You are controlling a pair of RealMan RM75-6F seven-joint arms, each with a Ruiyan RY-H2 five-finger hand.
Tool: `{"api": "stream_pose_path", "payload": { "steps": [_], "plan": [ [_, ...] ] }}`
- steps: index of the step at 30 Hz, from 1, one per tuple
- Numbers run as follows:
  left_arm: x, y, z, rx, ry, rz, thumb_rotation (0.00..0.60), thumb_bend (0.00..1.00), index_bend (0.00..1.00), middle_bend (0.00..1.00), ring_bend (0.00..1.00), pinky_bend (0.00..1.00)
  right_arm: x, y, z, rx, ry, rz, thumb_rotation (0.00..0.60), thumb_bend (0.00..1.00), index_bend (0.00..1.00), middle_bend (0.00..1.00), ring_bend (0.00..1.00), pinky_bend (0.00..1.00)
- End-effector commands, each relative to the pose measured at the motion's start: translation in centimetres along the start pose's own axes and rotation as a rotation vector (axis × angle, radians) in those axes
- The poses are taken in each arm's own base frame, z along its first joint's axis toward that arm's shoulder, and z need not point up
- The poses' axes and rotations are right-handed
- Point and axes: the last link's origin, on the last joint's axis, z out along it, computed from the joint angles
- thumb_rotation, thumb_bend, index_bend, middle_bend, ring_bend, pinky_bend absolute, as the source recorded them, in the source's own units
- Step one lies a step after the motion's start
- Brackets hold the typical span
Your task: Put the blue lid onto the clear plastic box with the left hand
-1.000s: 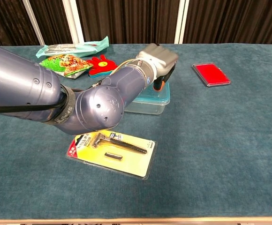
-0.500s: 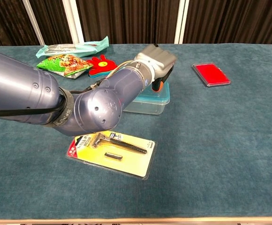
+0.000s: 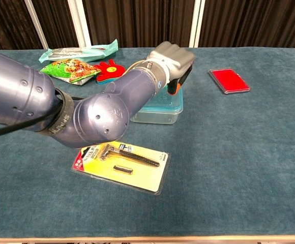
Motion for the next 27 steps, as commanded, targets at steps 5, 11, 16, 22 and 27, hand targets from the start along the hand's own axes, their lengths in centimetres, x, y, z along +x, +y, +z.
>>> {"api": "stream_pose_path", "payload": {
  "steps": [5, 11, 16, 22, 27],
  "plan": [
    [2.1, -1.2, -1.3, -0.005, 0.053, -0.011, 0.6, 0.51, 0.67, 0.5, 0.23, 0.04, 0.0, 0.0, 0.1, 0.002, 0.003, -0.002, 0.6, 0.34, 0.0, 0.01, 0.0, 0.0],
    [1.8, -2.9, -3.2, -0.018, 0.038, -0.001, 0.6, 0.51, 0.68, 0.5, 0.23, 0.04, 0.2, -0.1, 0.2, 0.01, 0.014, -0.008, 0.6, 0.34, 0.0, 0.01, 0.0, 0.0],
    [1.1, -4.6, -5.2, -0.025, 0.006, 0.0, 0.6, 0.51, 0.68, 0.5, 0.23, 0.04, 0.3, -0.1, 0.2, 0.042, 0.024, -0.035, 0.6, 0.34, 0.0, 0.01, 0.0, 0.0],
    [0.1, -6.1, -6.7, -0.03, -0.034, 0.025, 0.6, 0.51, 0.68, 0.5, 0.23, 0.04, 0.7, -0.2, 0.7, 0.102, 0.04, -0.107, 0.6, 0.34, 0.0, 0.01, 0.0, 0.0],
    [-0.2, -6.3, -7.1, -0.038, -0.042, 0.021, 0.6, 0.51, 0.68, 0.5, 0.23, 0.04, 0.8, -0.3, 0.8, 0.138, 0.043, -0.148, 0.6, 0.34, 0.0, 0.01, 0.0, 0.0]
  ]
}}
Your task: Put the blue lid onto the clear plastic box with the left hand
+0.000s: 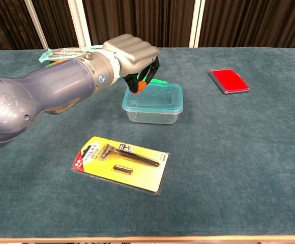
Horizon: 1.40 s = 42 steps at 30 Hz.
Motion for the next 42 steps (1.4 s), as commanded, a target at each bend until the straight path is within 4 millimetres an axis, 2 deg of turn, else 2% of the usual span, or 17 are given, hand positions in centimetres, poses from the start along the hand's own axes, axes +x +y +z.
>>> {"api": "stream_pose_path", "payload": {
  "steps": [1, 22, 42],
  "plan": [
    [-0.1, 0.0, 0.0, -0.004, -0.001, -0.007, 0.6, 0.51, 0.68, 0.5, 0.23, 0.04, 0.1, -0.1, 0.1, 0.025, 0.003, -0.031, 0.6, 0.34, 0.0, 0.01, 0.0, 0.0],
    [-0.5, 4.6, 0.5, -0.091, 0.004, -0.003, 0.6, 0.51, 0.69, 0.5, 0.23, 0.04, -0.2, -0.3, 0.0, 0.035, -0.022, -0.033, 0.6, 0.34, 0.0, 0.01, 0.0, 0.0],
    [-0.9, 6.8, 0.9, -0.119, -0.001, 0.031, 0.6, 0.51, 0.69, 0.5, 0.23, 0.04, -0.2, -0.3, -0.1, 0.016, -0.022, -0.01, 0.6, 0.34, 0.0, 0.01, 0.0, 0.0]
  ]
}}
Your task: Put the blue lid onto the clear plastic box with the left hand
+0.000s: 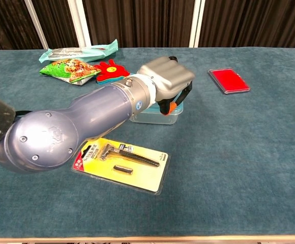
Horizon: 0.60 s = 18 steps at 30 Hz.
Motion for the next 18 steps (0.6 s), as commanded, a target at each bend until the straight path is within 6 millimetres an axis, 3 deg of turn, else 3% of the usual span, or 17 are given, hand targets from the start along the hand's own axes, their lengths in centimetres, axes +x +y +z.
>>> {"api": "stream_pose_path", "payload": {
  "steps": [1, 18],
  "plan": [
    [-0.2, 0.1, 0.0, -0.001, -0.007, 0.011, 0.6, 0.51, 0.69, 0.5, 0.23, 0.04, 0.0, 0.0, 0.0, -0.001, 0.0, 0.002, 0.6, 0.34, 0.0, 0.01, 0.0, 0.0],
    [-1.5, 0.4, 0.1, -0.004, -0.018, 0.052, 0.6, 0.51, 0.7, 0.49, 0.23, 0.04, 0.0, 0.1, -0.1, -0.005, 0.001, 0.016, 0.6, 0.34, 0.0, 0.01, 0.0, 0.0]
  ]
}}
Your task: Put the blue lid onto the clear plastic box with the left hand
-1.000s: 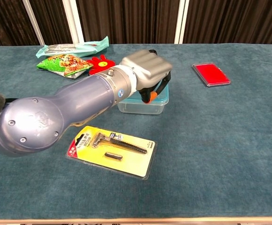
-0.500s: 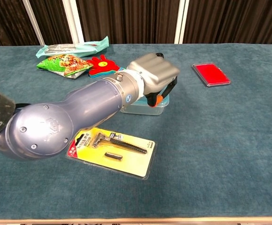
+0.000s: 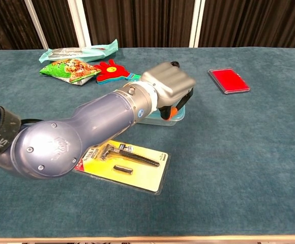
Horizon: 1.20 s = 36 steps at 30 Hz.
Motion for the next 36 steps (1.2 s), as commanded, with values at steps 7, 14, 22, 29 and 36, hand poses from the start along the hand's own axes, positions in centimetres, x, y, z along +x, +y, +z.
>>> {"api": "stream_pose_path", "payload": {
  "steps": [7, 14, 22, 29, 36],
  "plan": [
    [-0.8, 0.2, -0.1, -0.011, -0.009, 0.025, 0.6, 0.51, 0.7, 0.49, 0.23, 0.04, 0.1, 0.0, 0.1, -0.001, 0.002, 0.007, 0.6, 0.34, 0.0, 0.01, 0.0, 0.0],
    [-1.3, 0.0, -0.1, -0.009, -0.007, 0.039, 0.6, 0.51, 0.7, 0.49, 0.23, 0.04, 0.1, -0.1, 0.1, -0.003, 0.001, 0.011, 0.6, 0.34, 0.0, 0.01, 0.0, 0.0],
    [-2.0, -0.5, -0.2, 0.001, -0.017, 0.049, 0.6, 0.51, 0.7, 0.49, 0.23, 0.04, 0.1, -0.1, 0.1, -0.003, 0.004, 0.012, 0.6, 0.34, 0.0, 0.01, 0.0, 0.0],
    [-1.2, -1.6, 0.0, 0.027, 0.005, -0.001, 0.6, 0.51, 0.7, 0.49, 0.23, 0.04, 0.2, -0.1, 0.1, -0.004, 0.007, 0.011, 0.6, 0.34, 0.0, 0.01, 0.0, 0.0],
    [4.4, -6.3, -1.6, 0.137, 0.179, -0.145, 0.6, 0.47, 0.47, 0.37, 0.18, 0.04, 0.2, 0.1, 0.1, -0.006, 0.017, -0.002, 0.6, 0.34, 0.0, 0.01, 0.0, 0.0]
  ]
}}
